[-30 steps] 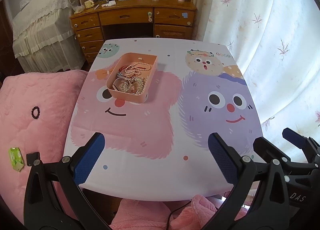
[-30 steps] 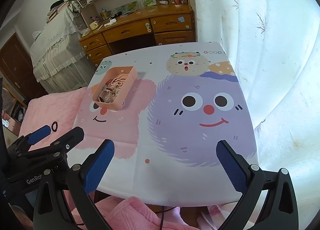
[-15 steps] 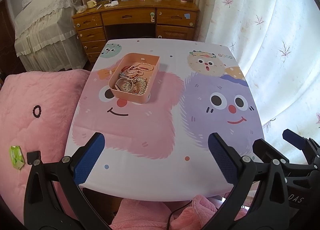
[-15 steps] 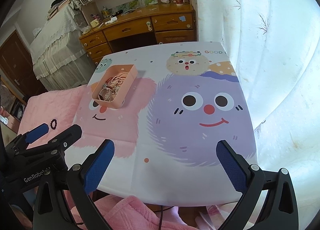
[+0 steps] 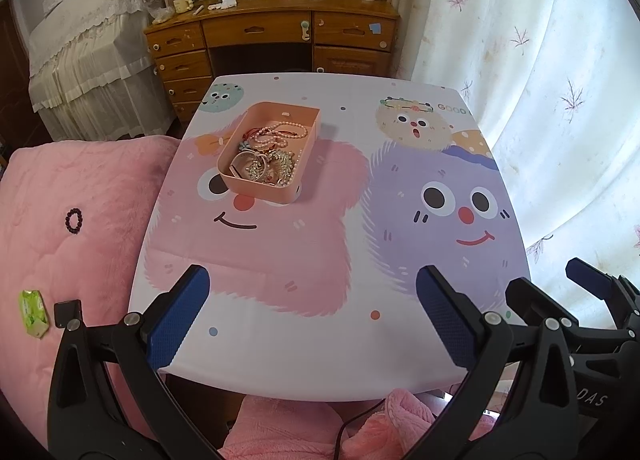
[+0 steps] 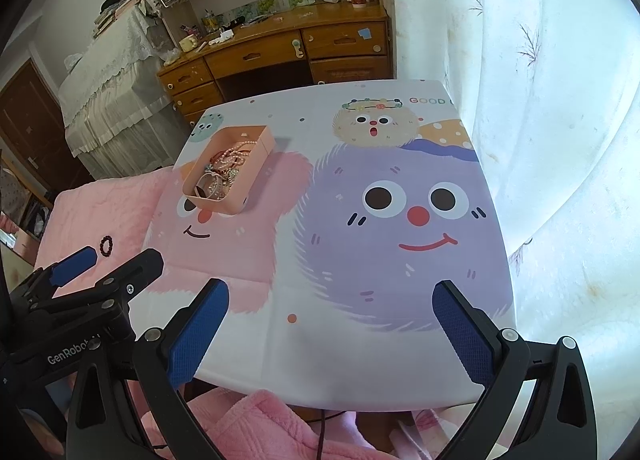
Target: Organize jewelry
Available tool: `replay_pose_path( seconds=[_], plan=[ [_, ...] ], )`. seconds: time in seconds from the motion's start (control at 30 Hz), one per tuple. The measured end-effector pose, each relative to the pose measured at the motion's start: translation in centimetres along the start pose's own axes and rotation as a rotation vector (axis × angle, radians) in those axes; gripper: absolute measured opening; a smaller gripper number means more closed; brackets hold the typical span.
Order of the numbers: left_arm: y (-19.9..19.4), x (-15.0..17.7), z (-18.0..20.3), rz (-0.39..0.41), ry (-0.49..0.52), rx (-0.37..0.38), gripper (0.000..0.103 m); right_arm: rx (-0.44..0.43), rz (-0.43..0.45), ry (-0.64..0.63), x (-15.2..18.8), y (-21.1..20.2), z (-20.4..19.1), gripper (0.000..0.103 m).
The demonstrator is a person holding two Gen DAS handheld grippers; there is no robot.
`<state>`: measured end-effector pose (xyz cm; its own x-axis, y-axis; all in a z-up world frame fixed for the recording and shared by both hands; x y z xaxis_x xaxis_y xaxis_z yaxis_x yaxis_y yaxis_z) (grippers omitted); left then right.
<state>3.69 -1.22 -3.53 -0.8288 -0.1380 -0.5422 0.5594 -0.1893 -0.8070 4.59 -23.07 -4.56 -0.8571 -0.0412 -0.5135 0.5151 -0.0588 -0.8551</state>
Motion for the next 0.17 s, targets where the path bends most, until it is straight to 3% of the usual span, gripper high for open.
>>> replay_pose_path(
  seconds=[0.17],
  plan=[
    [0.02, 0.0, -0.01, 0.001, -0.001, 0.0, 0.103, 0.0, 0.0, -0.001, -0.03, 0.03, 0.07, 0.103]
  ],
)
Point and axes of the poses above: each gripper's, at about its wrist camera, not at the fingertips, and y roughly the way its jaws point, z to its right, x to its underside, the point moved 7 cm from there along y, roughly the way its jaws point, and after that the axes turned 15 degrees about x, right-handed, at the moved point
